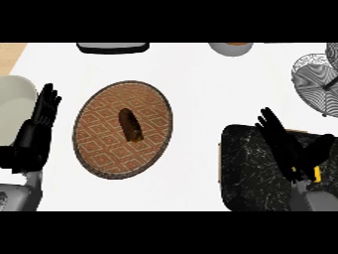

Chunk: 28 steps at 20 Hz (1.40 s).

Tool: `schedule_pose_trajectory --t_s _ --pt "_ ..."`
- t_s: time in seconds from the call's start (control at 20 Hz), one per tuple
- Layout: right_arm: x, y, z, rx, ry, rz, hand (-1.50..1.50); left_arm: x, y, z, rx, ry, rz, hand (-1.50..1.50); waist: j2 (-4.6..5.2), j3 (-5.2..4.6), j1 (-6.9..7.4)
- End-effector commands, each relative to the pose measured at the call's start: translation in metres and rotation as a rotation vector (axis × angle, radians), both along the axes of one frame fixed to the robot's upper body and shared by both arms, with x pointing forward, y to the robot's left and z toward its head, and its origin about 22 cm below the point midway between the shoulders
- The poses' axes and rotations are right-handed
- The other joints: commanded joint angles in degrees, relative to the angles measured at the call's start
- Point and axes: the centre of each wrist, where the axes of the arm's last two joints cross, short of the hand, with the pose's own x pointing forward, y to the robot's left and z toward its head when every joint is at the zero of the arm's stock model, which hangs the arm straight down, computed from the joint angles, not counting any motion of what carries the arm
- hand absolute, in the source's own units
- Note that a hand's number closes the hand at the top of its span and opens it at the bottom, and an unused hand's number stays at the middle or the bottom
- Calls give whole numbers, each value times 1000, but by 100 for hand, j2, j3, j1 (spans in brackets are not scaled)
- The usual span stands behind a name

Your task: Pick the lemon from the tray and place it in the tiered basket

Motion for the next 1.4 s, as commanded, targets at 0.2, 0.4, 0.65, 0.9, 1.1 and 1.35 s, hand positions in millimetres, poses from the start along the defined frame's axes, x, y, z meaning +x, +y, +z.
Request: schedule_pose_trajectory --t_s 0.2,0.4,0.65,0.9,1.1,1.35 --pt "13 41 90 59 -549 642 150 -8 10 -8 -30 197 -26 0 -179 -131 -55" --pt "-15 -41 64 -355 -443 136 -150 -24 16 -17 -98 323 -58 0 -74 -140 -202" --pt "-46 -73 48 -382 -624 213 -150 -22 5 -3 -107 312 -84 0 -38 -137 -75" --pt "-48 -95 126 -708 -706 311 -150 -8 8 6 -119 317 -65 0 -58 -151 -208" --pt "-47 -110 173 -1072 -656 386 -150 -15 9 2 -100 329 -69 0 -60 -163 -184" --pt "-57 -98 200 -1350 -426 695 -150 -13 14 12 -106 316 -93 0 -51 -173 -143"
